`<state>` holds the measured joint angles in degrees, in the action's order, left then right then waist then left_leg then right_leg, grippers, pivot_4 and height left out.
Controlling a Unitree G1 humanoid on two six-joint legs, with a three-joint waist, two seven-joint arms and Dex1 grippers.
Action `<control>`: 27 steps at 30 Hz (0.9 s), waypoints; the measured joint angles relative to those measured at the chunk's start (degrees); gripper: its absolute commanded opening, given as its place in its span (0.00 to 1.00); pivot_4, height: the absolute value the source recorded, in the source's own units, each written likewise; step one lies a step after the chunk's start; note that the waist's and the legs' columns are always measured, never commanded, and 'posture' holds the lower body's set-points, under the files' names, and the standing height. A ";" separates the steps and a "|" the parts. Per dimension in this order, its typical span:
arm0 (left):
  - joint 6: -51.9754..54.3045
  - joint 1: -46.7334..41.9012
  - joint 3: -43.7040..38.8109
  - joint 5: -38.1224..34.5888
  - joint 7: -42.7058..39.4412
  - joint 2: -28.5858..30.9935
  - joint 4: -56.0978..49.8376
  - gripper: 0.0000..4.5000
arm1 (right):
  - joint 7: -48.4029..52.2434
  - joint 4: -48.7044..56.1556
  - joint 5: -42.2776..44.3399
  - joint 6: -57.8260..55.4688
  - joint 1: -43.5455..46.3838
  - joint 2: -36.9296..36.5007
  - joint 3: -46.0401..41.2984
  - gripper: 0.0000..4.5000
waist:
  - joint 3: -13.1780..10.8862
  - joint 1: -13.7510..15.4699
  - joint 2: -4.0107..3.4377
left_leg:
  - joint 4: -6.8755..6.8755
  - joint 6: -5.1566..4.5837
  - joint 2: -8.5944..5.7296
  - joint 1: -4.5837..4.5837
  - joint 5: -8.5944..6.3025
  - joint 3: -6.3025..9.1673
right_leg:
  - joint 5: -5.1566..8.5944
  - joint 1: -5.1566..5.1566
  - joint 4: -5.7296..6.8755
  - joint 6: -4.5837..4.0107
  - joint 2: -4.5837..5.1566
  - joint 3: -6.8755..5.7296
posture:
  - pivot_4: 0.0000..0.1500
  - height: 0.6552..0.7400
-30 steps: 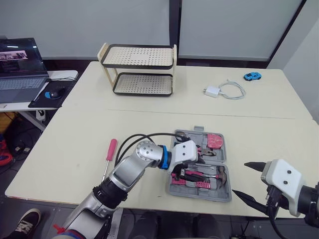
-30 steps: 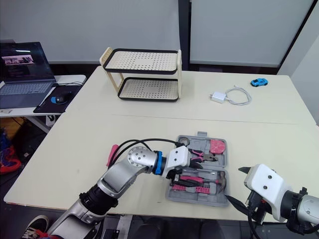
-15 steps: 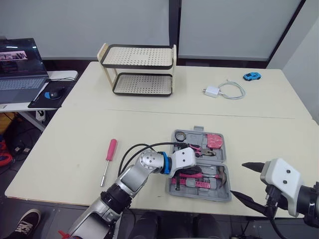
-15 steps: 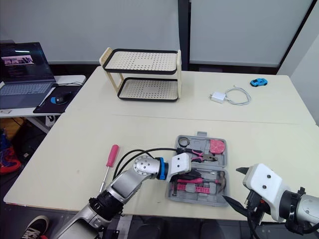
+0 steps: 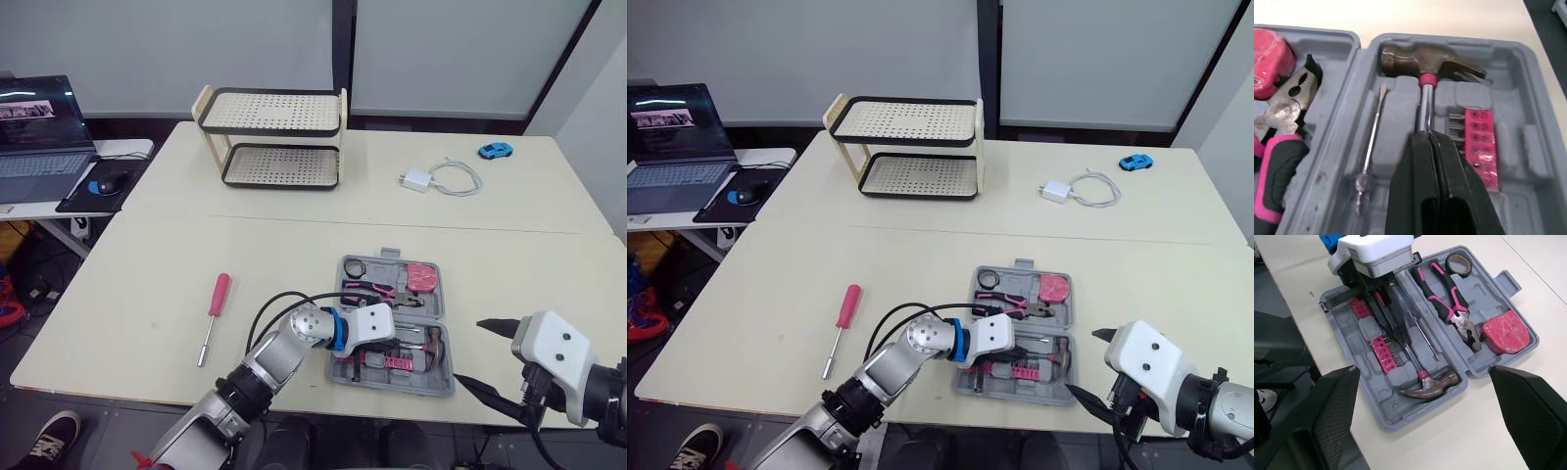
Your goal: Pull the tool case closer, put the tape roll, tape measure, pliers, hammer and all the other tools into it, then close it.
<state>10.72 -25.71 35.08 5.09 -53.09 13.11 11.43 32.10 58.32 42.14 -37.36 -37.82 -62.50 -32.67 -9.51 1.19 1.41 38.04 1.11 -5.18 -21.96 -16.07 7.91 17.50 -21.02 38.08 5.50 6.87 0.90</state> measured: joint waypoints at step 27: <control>19.74 11.88 -33.74 -18.55 -1.31 24.19 -27.01 0.89 | 13.09 -19.19 -12.31 7.38 12.27 4.67 5.92 1.00 | 0.04 -1.39 -0.06 | -0.10 -0.01 0.02 0.12 -0.01 0.11 | 0.00 0.05 -0.06 -0.01 -0.02 -0.02 | 1.00 1.00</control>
<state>30.46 -13.83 1.34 -13.46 -54.40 37.30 -15.58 45.19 39.13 29.83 -29.98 -25.54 -57.82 -26.76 -9.47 -0.20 1.35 37.95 1.10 -5.16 -21.84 -16.08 8.02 17.50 -20.97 38.02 5.49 6.85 0.87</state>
